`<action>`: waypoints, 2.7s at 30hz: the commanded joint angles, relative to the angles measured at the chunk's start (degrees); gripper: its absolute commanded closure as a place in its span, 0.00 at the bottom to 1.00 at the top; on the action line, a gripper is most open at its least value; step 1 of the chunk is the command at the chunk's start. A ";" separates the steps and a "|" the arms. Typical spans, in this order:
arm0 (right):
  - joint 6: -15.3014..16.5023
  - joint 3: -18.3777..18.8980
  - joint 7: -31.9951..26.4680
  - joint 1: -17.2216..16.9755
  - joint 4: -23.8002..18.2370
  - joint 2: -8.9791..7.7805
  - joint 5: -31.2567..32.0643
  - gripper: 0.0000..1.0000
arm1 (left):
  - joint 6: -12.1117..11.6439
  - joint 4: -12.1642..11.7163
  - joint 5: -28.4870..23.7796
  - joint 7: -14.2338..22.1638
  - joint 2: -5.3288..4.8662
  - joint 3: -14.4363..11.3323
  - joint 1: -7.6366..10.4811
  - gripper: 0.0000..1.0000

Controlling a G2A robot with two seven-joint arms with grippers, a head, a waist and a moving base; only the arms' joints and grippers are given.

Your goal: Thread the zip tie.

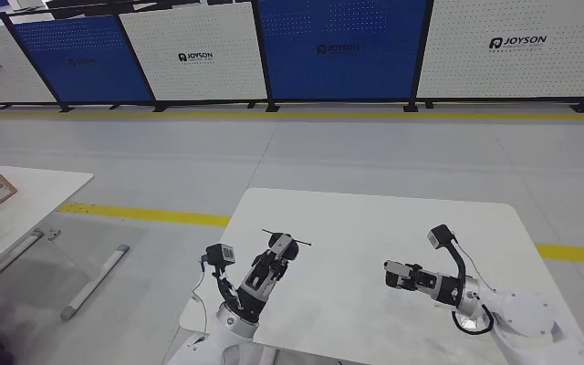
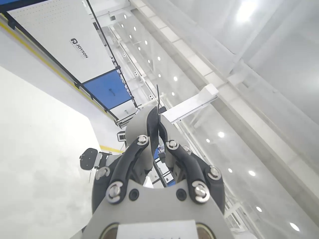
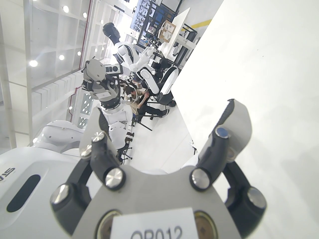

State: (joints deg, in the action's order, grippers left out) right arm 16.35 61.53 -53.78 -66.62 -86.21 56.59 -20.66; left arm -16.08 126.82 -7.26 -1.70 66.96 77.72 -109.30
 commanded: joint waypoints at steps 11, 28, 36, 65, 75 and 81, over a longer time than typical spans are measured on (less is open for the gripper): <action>0.00 0.00 0.00 0.00 0.00 0.00 0.00 0.00 | 14.30 -18.10 11.89 -2.02 1.35 -10.54 11.25 1.00; 0.00 0.00 0.00 0.00 0.00 0.00 0.00 0.00 | 10.83 -20.65 9.46 -4.63 2.39 -13.19 14.77 1.00; 0.00 0.00 0.00 0.00 0.00 0.00 0.00 0.00 | 0.29 -8.60 5.59 -2.47 1.55 -7.93 7.77 1.00; 0.00 0.00 0.00 0.00 0.00 0.00 0.00 0.00 | 13.14 -26.30 11.20 -3.25 3.21 -16.68 16.66 1.00; 0.00 0.00 0.00 0.00 0.00 0.00 0.00 0.00 | 1.70 -15.49 7.46 -4.40 2.89 -13.73 12.08 1.00; 0.00 0.00 0.00 0.00 0.00 0.00 0.00 0.00 | 0.12 -12.41 7.32 -3.81 2.60 -12.84 9.53 1.00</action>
State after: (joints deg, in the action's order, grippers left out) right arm 16.35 61.53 -53.78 -66.62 -86.21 56.59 -20.66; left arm -16.01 114.51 0.05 -5.48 69.55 64.91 -99.85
